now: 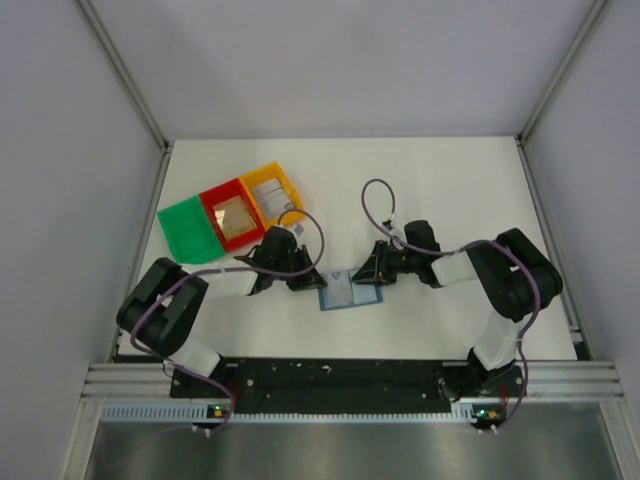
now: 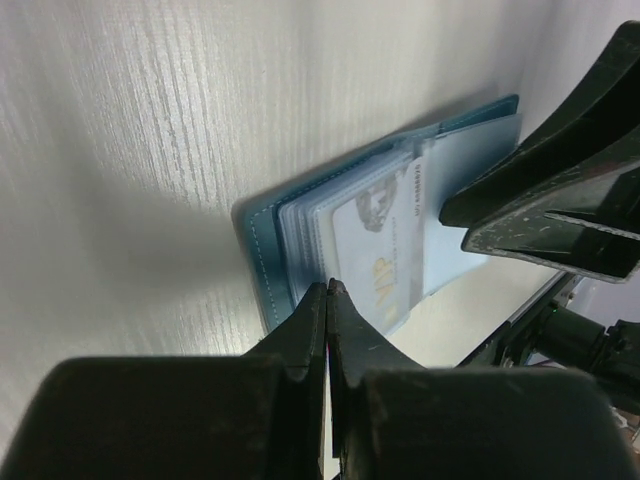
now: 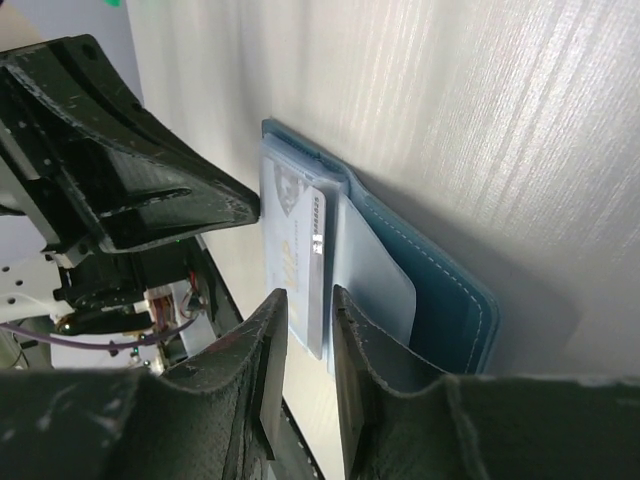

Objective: Take the credit cards out of the card holder
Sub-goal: Remove the credit card from the card holder.

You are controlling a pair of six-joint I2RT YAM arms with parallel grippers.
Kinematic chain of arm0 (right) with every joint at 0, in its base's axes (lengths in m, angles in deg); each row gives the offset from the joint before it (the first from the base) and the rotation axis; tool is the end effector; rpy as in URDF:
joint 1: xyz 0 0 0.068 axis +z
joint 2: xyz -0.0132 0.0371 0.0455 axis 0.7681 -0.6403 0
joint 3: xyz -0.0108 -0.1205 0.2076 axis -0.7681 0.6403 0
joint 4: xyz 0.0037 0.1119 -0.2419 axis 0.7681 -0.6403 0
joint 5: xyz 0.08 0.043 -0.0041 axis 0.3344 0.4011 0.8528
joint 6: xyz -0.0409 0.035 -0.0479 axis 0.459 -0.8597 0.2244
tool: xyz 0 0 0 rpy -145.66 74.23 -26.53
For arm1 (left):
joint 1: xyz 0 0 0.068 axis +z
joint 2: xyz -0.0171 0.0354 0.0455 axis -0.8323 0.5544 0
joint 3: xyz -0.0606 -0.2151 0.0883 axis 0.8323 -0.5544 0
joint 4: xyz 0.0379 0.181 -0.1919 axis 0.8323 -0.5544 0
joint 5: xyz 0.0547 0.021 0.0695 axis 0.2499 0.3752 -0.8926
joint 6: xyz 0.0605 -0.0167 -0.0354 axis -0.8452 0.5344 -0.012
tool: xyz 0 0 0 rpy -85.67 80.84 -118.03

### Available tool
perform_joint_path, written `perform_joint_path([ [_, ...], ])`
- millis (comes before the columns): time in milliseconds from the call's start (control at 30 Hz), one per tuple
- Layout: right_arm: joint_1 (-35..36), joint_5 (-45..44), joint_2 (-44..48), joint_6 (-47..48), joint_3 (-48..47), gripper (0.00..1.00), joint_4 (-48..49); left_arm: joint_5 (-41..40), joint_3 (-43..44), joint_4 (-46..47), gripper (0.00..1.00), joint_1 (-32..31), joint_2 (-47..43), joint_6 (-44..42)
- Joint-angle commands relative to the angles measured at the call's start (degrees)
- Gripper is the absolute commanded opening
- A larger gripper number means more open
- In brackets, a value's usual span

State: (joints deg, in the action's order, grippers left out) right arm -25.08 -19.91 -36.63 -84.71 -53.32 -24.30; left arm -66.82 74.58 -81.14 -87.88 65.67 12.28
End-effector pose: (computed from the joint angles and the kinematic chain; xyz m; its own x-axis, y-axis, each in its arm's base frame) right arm 0.2616 0.1688 0.0597 -0.9708 0.1171 -0.2095 -0.1299 0.4778 0.8688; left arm 0.2467 -0.1773 0.0884 -0.9317 -0.2410 -0.2718 0.0186 0.7155 -0.6984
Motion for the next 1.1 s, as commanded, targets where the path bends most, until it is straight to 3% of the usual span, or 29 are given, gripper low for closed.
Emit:
perform_joint_path([
  [0, 0.82, -0.17, -1.44, 0.58, -2.17, 0.26, 1.28, 1.29, 2.22, 2.00, 0.00, -0.62, 3.00, -1.01],
  [367, 1.53, -3.16, -2.50, 3.30, -2.08, 0.31, -4.17, -0.03, 1.43, 0.86, 0.00, -0.79, 7.13, -1.18],
  [733, 1.18, 1.14, -4.96, -2.23, 0.99, 0.01, 9.08, -0.91, 1.78, 0.07, 0.00, -0.79, 7.58, -1.45],
  [900, -0.49, 1.24, -4.09, -1.98, 2.31, 0.00, 10.60, -1.78, 1.43, -0.45, 0.00, -0.53, 7.22, -1.36],
  [1067, -2.86, -0.87, -0.67, 3.55, 2.31, 0.00, 2.43, -2.22, 0.64, -0.54, 0.00, 0.08, 6.79, -1.10],
])
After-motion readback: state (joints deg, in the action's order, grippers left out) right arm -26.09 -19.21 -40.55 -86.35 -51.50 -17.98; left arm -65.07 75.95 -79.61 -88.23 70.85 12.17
